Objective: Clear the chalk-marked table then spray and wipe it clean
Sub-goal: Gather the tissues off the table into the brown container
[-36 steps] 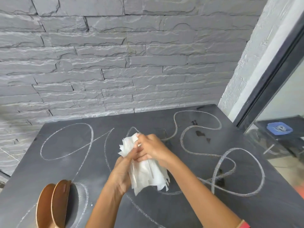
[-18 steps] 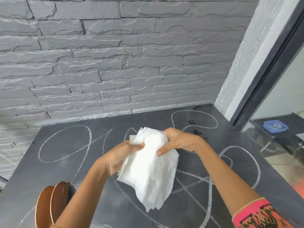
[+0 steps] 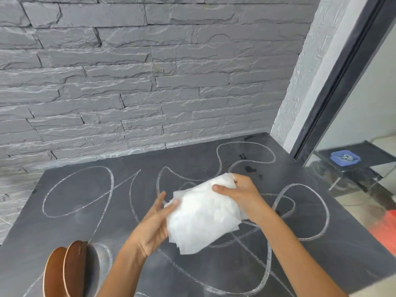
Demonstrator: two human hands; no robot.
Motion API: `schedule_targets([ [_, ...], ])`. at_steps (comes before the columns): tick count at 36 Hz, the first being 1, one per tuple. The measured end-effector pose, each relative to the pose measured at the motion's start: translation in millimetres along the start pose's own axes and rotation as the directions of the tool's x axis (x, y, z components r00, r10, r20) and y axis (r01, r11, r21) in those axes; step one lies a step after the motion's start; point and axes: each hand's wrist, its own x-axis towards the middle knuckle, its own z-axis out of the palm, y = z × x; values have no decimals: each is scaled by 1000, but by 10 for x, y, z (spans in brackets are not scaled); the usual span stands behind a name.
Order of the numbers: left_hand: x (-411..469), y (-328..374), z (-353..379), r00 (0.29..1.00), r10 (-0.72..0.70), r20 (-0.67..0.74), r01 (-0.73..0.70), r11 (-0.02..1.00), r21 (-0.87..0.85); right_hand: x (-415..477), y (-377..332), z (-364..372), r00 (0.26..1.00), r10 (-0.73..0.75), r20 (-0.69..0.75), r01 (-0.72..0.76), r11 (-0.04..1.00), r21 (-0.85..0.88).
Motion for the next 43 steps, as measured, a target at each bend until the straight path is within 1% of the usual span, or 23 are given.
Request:
schedule_targets([
  [2, 31, -15, -68, 997, 59, -59, -53, 994, 90, -72, 38, -7, 1000, 18, 6, -18, 999, -39],
  [5, 16, 35, -104, 987, 147, -70, -124, 956, 264, -178, 107, 14, 1000, 1, -21, -6, 970, -245],
  [7, -18, 80, -85, 971, 223, -87, -177, 912, 369, -255, 132, 54, 999, -40, -19, 30, 935, -354],
  [9, -72, 102, -99, 960, 267, -77, -195, 844, 500, -330, 140, 98, 995, -94, 13, 90, 892, -442],
  [11, -135, 107, -119, 952, 296, -74, -172, 722, 670, -385, 147, 138, 993, -112, 38, 115, 835, -538],
  [13, -208, 105, -137, 930, 363, -58, -153, 526, 837, -400, 170, 166, 987, -156, 30, 140, 763, -632],
  [14, -232, 99, -151, 912, 408, -43, -147, 423, 894, -406, 169, 186, 981, -192, 36, 165, 716, -678],
  [15, -272, 94, -156, 889, 457, -27, -154, 354, 922, -431, 154, 211, 971, -232, 55, 199, 661, -723],
  [17, -334, 99, -182, 837, 547, 2, -189, 285, 940, -477, 138, 253, 944, -317, 93, 267, 567, -779],
  [18, -370, 100, -220, 812, 584, 10, -194, 253, 948, -489, 148, 266, 928, -354, 115, 306, 549, -778],
  [19, -403, 104, -265, 792, 610, 10, -183, 223, 958, -505, 162, 278, 914, -381, 137, 346, 557, -755],
  [20, -434, 113, -321, 779, 627, 3, -167, 203, 965, -516, 186, 296, 902, -400, 160, 388, 590, -708],
  [22, -513, 147, -424, 771, 637, 13, -182, 201, 963, -563, 227, 359, 889, -414, 194, 446, 691, -569],
  [24, -651, 168, -489, 772, 636, 3, -183, 218, 959, -634, 268, 478, 886, -413, 210, 464, 786, -409],
  [26, -777, 179, -526, 778, 624, -69, -135, 273, 953, -724, 309, 619, 906, -368, 209, 417, 864, -282],
  [29, -945, 165, -618, 766, 614, -190, -86, 391, 917, -826, 390, 830, 918, -315, 242, 367, 906, -211],
  [31, -1046, 161, -684, 791, 574, -212, -97, 459, 883, -873, 447, 941, 916, -285, 283, 353, 908, -225],
  [35, -1279, 168, -878, 829, 487, -274, -86, 596, 799, -976, 475, 1234, 910, -215, 354, 357, 842, -405],
  [37, -1368, 192, -1033, 852, 435, -291, -114, 696, 709, -1026, 441, 1382, 905, -239, 351, 386, 809, -443],
  [39, -1438, 248, -1189, 871, 399, -287, -148, 770, 620, -1047, 424, 1532, 887, -318, 333, 441, 796, -414],
  [40, -1468, 287, -1262, 877, 394, -276, -166, 787, 594, -1051, 425, 1613, 880, -356, 316, 463, 794, -394],
  [41, -1492, 336, -1346, 879, 399, -262, -176, 781, 599, -1058, 431, 1708, 876, -385, 291, 476, 791, -385],
  [43, -1503, 446, -1505, 865, 435, -249, -177, 731, 659, -1070, 454, 1912, 846, -476, 241, 534, 751, -389],
])
